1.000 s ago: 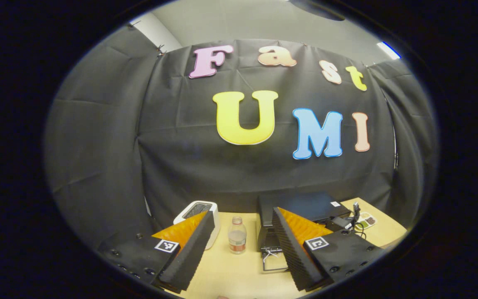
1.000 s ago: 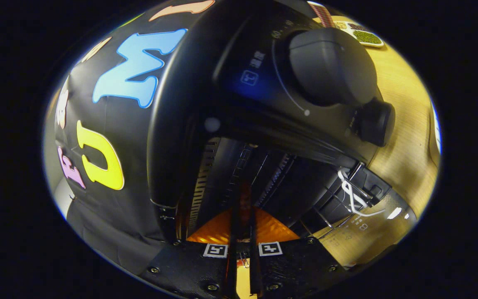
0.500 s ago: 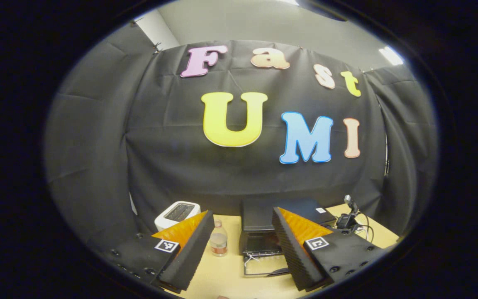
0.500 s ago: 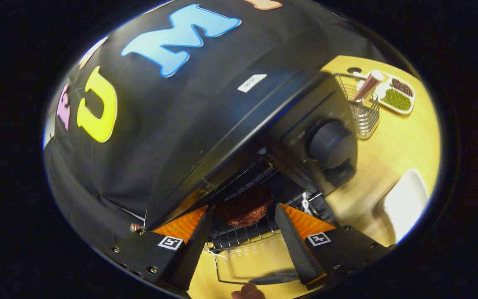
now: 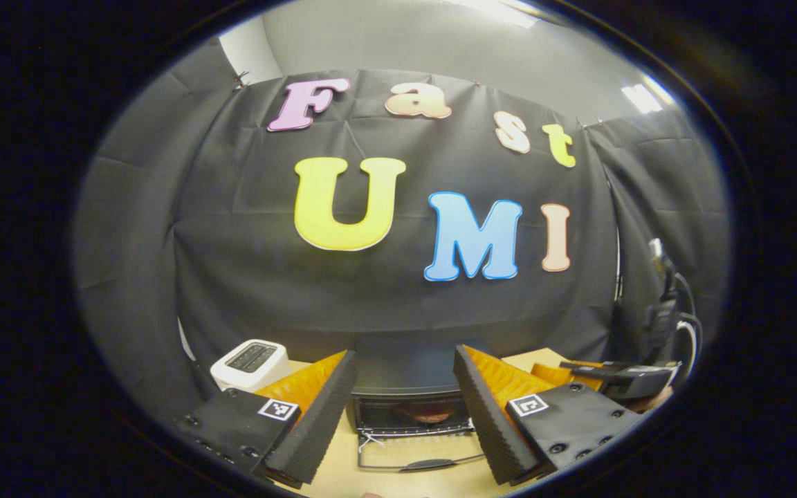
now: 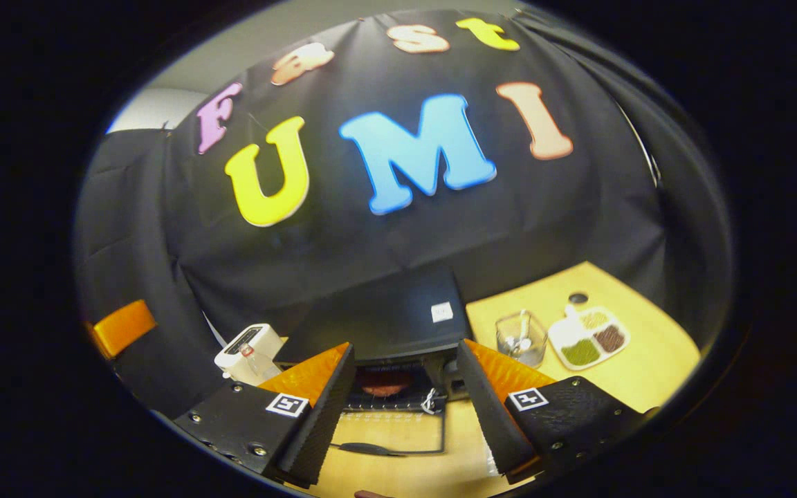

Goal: Open the electric oven with the left hand, put the food in, and close the electric oven.

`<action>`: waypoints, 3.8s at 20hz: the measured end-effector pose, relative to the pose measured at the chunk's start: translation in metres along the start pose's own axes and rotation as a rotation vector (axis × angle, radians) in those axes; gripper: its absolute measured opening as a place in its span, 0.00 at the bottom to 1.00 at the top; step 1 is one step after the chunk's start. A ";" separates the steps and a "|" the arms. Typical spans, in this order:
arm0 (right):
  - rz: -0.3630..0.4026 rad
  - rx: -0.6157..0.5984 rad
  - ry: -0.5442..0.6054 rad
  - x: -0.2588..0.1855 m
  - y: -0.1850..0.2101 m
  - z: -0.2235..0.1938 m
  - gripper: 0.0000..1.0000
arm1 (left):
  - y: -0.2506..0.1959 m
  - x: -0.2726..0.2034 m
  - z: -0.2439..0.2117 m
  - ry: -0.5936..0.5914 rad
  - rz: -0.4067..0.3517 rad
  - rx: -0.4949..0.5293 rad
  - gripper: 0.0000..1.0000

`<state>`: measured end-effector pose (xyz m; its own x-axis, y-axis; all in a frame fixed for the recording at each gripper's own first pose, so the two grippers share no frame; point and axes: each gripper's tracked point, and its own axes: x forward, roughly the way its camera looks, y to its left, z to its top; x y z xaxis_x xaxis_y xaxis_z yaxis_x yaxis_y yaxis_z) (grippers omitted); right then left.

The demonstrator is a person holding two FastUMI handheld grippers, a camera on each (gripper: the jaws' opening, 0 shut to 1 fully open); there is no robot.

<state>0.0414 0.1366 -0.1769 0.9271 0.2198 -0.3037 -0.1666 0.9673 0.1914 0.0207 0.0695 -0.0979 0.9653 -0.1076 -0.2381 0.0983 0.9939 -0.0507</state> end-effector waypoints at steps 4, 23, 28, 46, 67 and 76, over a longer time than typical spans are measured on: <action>-0.015 -0.062 -0.148 -0.038 -0.005 0.067 0.89 | -0.015 0.005 0.023 -0.047 -0.008 0.031 0.99; -0.059 -0.126 -0.208 -0.070 -0.041 0.106 0.89 | -0.032 0.025 -0.092 0.207 0.080 0.003 1.00; -0.072 -0.134 -0.161 -0.070 -0.053 0.087 0.89 | -0.040 0.031 -0.173 0.396 0.050 0.034 0.95; -0.138 -0.157 -0.009 -0.088 -0.095 0.039 0.89 | -0.047 0.002 -0.381 1.075 0.017 0.011 0.99; -0.163 -0.192 0.000 -0.091 -0.101 0.047 0.90 | -0.037 0.030 -0.393 1.119 0.040 -0.016 0.95; -0.134 -0.183 -0.010 -0.086 -0.089 0.049 0.90 | -0.039 0.024 -0.361 1.031 0.040 -0.015 0.95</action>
<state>-0.0069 0.0256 -0.1217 0.9483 0.0870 -0.3053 -0.0986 0.9949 -0.0229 -0.0472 0.0188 -0.4520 0.2901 -0.0510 -0.9556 0.0605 0.9976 -0.0349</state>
